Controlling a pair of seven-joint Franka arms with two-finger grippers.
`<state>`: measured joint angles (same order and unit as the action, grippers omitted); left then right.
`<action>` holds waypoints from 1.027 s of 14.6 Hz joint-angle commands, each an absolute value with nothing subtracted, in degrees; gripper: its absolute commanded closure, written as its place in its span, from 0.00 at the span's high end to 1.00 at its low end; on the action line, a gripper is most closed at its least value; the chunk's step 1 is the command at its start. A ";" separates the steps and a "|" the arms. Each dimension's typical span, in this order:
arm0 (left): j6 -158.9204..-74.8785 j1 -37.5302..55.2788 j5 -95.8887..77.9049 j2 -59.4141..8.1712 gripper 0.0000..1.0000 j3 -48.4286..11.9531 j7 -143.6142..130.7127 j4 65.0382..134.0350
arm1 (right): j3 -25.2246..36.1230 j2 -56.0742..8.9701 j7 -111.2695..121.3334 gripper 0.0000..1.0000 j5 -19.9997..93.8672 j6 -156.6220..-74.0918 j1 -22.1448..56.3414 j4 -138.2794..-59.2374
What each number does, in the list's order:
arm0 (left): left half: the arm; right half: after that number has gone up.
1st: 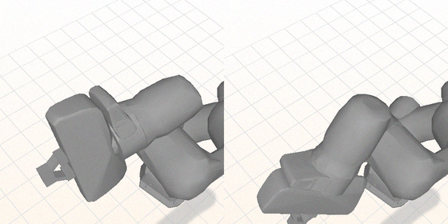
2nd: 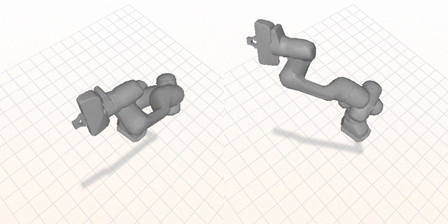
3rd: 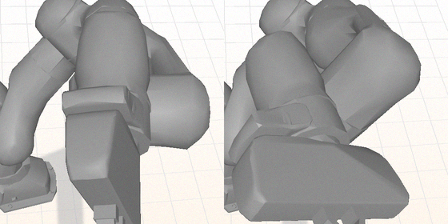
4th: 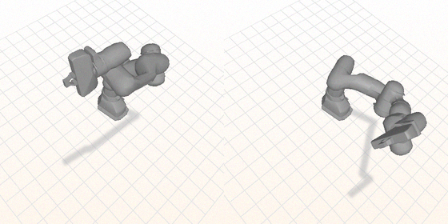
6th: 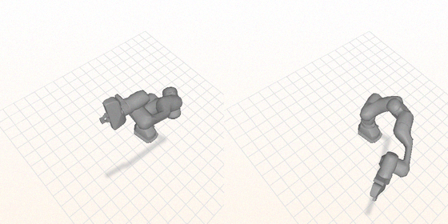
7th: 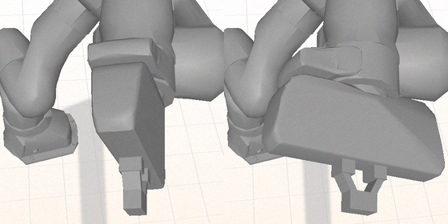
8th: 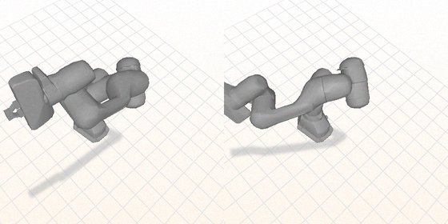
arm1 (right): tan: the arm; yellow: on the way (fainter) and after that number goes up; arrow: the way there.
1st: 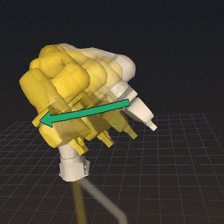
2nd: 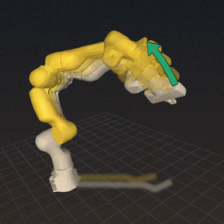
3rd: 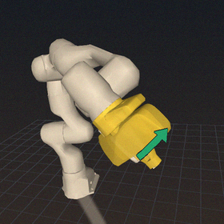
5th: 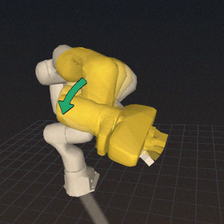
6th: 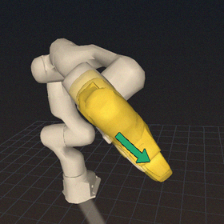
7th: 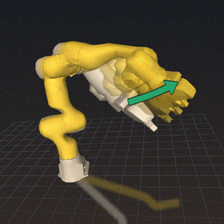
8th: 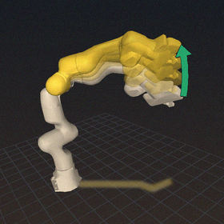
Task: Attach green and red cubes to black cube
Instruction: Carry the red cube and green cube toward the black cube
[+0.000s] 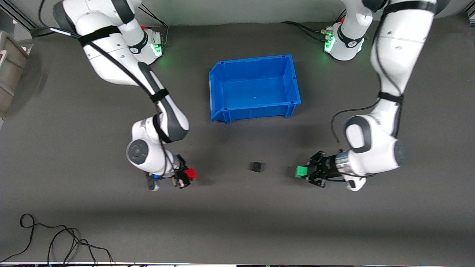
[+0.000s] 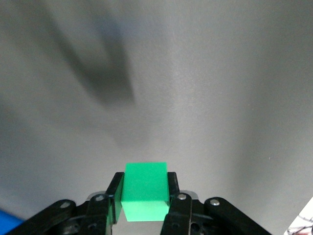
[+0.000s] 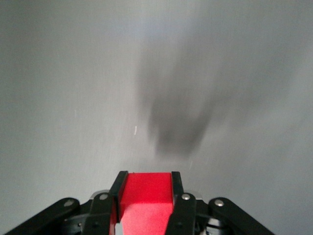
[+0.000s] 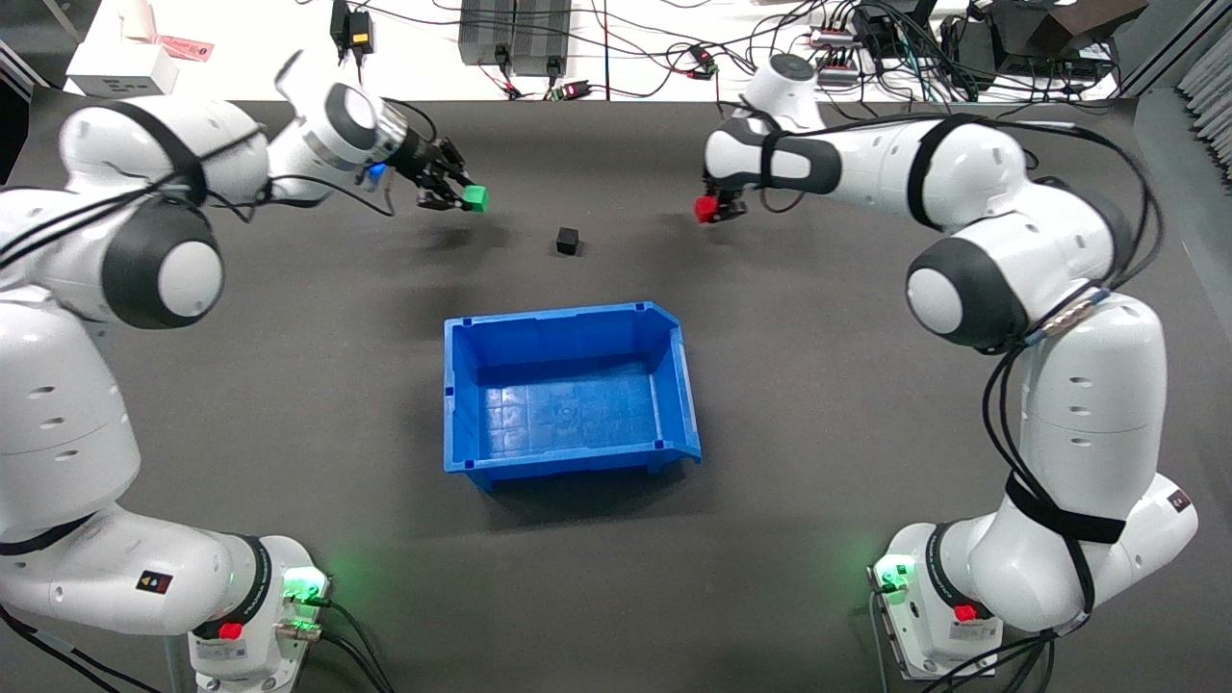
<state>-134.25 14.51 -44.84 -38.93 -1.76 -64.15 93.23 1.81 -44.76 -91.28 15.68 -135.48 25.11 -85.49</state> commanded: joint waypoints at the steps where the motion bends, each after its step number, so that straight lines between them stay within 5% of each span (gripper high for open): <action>1: -136.22 18.27 -45.79 -42.44 0.15 -0.70 -68.55 89.47 | 2.46 -49.73 -102.52 0.00 18.81 -135.26 29.34 -77.63; 6: -141.59 23.55 -45.88 -45.61 0.15 -0.70 -70.22 89.56 | 2.46 -54.66 -115.73 0.00 18.81 -135.26 34.44 -69.53; 15: -142.11 26.36 -45.97 -45.79 0.15 -0.70 -73.21 89.47 | 2.46 -58.88 -126.47 0.00 18.46 -135.18 39.37 -66.10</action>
